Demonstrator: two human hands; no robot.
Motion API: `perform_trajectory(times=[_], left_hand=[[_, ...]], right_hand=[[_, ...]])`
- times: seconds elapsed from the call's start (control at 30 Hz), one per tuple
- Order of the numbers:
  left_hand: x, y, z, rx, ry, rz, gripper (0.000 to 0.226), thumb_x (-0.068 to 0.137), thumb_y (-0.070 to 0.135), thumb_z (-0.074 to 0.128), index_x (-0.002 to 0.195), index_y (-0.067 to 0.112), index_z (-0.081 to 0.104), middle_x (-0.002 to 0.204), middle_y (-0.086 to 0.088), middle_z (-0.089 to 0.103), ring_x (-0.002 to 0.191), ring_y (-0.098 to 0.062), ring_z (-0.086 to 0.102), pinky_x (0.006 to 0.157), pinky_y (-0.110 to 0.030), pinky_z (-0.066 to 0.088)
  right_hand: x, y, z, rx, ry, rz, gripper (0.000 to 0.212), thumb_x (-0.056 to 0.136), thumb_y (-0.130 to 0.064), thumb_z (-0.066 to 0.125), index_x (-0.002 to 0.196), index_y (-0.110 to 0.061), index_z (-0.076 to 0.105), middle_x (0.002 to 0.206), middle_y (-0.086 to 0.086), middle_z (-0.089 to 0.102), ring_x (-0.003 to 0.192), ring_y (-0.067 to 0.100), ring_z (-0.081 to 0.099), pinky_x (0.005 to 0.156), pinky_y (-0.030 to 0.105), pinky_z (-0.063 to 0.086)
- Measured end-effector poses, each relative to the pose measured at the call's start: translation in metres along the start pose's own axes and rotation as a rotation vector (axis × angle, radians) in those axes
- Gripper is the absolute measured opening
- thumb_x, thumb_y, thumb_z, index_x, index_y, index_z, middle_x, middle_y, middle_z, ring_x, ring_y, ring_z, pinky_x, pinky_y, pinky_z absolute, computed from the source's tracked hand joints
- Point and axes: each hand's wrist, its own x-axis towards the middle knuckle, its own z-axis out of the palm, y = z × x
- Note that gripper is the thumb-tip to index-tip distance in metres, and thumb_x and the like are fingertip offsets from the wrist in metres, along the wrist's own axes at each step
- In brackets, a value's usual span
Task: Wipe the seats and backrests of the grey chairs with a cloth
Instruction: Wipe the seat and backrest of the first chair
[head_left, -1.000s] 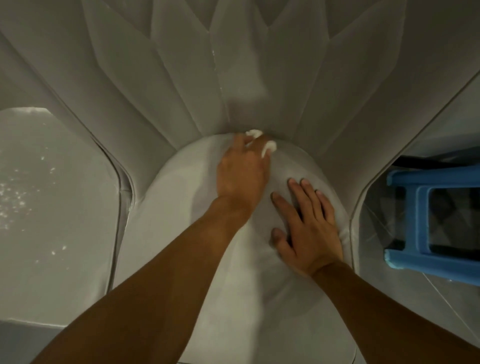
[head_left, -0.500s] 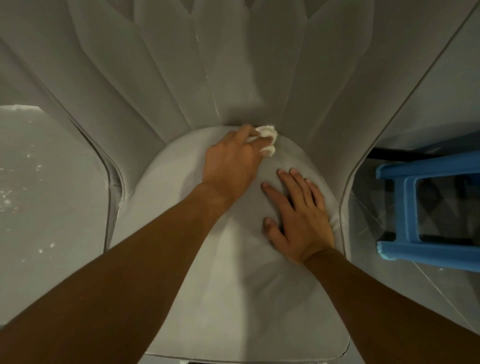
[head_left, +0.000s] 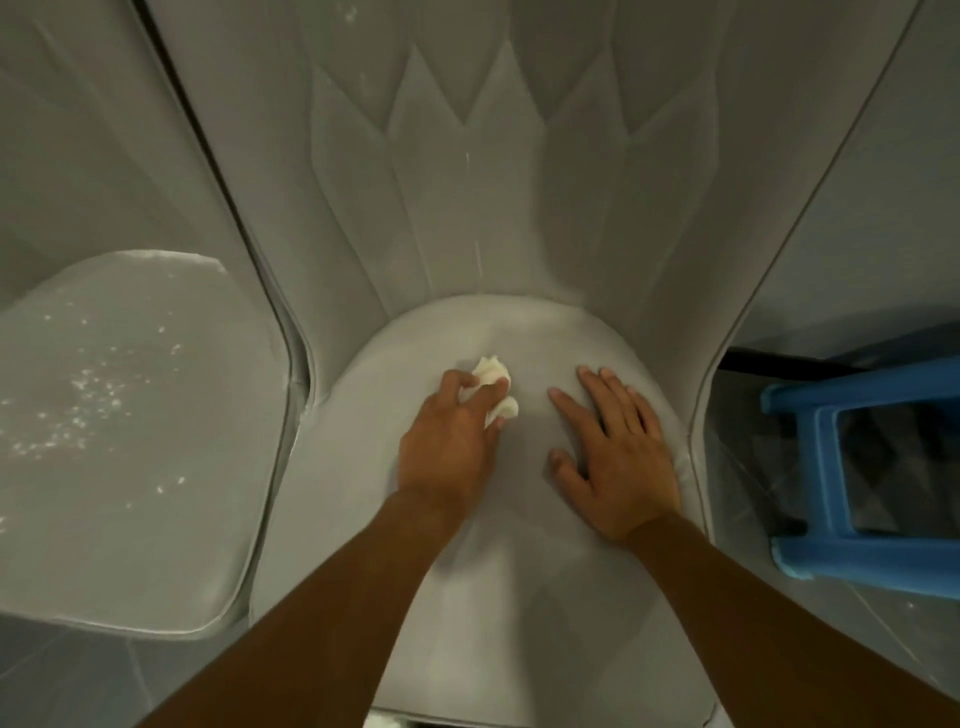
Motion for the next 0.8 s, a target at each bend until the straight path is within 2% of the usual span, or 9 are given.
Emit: perform_trajectory(times=[0.17,0.27,0.33,0.4,0.47,0.53,0.6,0.7,0.8], left_hand=[[0.005,0.008,-0.016,-0.164,-0.096,-0.031,0.037,0.101,0.041,0.057,0.137,0.036,0.061,0.146,0.003,0.046,0.128,-0.023,0.056,0.109,-0.030,0.041],[-0.009,0.011,-0.037,-0.095,-0.150,-0.038,0.038,0.101,0.045,0.055,0.137,0.035,0.058,0.139,0.008,0.051,0.120,-0.017,0.058,0.095,-0.019,0.041],[-0.020,0.017,-0.059,-0.079,-0.087,0.010,0.037,0.102,0.046,0.051,0.137,0.037,0.057,0.136,0.010,0.049,0.113,-0.015,0.060,0.088,-0.023,0.046],[-0.022,0.029,-0.088,-0.128,0.005,0.084,0.043,0.099,0.056,0.044,0.136,0.041,0.058,0.135,0.014,0.044,0.111,-0.012,0.061,0.087,-0.029,0.053],[-0.013,0.044,-0.119,-0.174,0.096,0.146,0.049,0.097,0.062,0.039,0.135,0.041,0.060,0.135,0.013,0.046,0.109,-0.012,0.062,0.086,-0.032,0.056],[0.000,0.061,-0.150,-0.208,0.204,0.200,0.043,0.098,0.056,0.046,0.136,0.040,0.059,0.135,0.012,0.046,0.106,-0.014,0.063,0.086,-0.035,0.057],[0.013,0.080,-0.184,-0.274,0.279,0.203,0.040,0.099,0.043,0.057,0.139,0.038,0.057,0.136,0.013,0.043,0.104,-0.014,0.062,0.088,-0.036,0.057],[0.033,0.098,-0.223,-0.305,0.406,0.201,0.043,0.099,0.032,0.062,0.141,0.033,0.056,0.138,0.011,0.041,0.102,-0.013,0.060,0.086,-0.037,0.057],[0.054,0.104,-0.247,-0.277,0.475,0.183,0.044,0.098,0.029,0.064,0.141,0.032,0.056,0.141,0.010,0.040,0.103,-0.012,0.057,0.083,-0.039,0.059]], right_hand=[[-0.001,-0.006,-0.010,-0.042,-0.060,-0.017,0.067,0.096,-0.059,0.034,0.156,-0.032,0.023,0.165,0.005,0.012,0.153,0.025,0.008,0.122,0.041,0.006],[0.000,-0.012,-0.036,-0.026,-0.224,0.014,0.070,0.093,-0.061,0.024,0.157,-0.034,0.014,0.166,0.002,0.001,0.153,0.026,0.004,0.122,0.035,-0.001],[0.000,-0.024,-0.066,0.019,-0.332,0.061,0.071,0.092,-0.058,0.026,0.157,-0.035,0.008,0.167,0.002,0.000,0.153,0.024,0.004,0.122,0.034,0.004],[0.010,-0.035,-0.117,0.090,-0.153,0.074,0.067,0.092,-0.048,0.043,0.154,-0.030,0.022,0.161,0.009,0.023,0.145,0.030,0.027,0.117,0.040,0.024],[0.031,-0.042,-0.186,0.088,0.228,0.006,0.062,0.084,-0.037,0.056,0.142,-0.018,0.045,0.139,0.017,0.046,0.123,0.038,0.048,0.104,0.046,0.042],[0.065,-0.045,-0.264,0.025,0.565,-0.054,0.054,0.080,-0.027,0.062,0.130,-0.009,0.055,0.130,0.022,0.051,0.115,0.041,0.050,0.100,0.047,0.039],[0.100,-0.051,-0.345,-0.038,0.740,-0.066,0.051,0.082,-0.026,0.062,0.130,-0.009,0.056,0.132,0.022,0.050,0.118,0.040,0.048,0.101,0.044,0.034],[0.155,-0.057,-0.418,-0.153,0.742,-0.165,0.049,0.088,-0.031,0.058,0.134,-0.013,0.054,0.133,0.019,0.048,0.120,0.035,0.047,0.102,0.043,0.032],[0.188,-0.045,-0.423,-0.392,0.569,-0.370,0.054,0.092,-0.038,0.056,0.140,-0.014,0.047,0.140,0.018,0.044,0.124,0.039,0.043,0.105,0.047,0.031]])
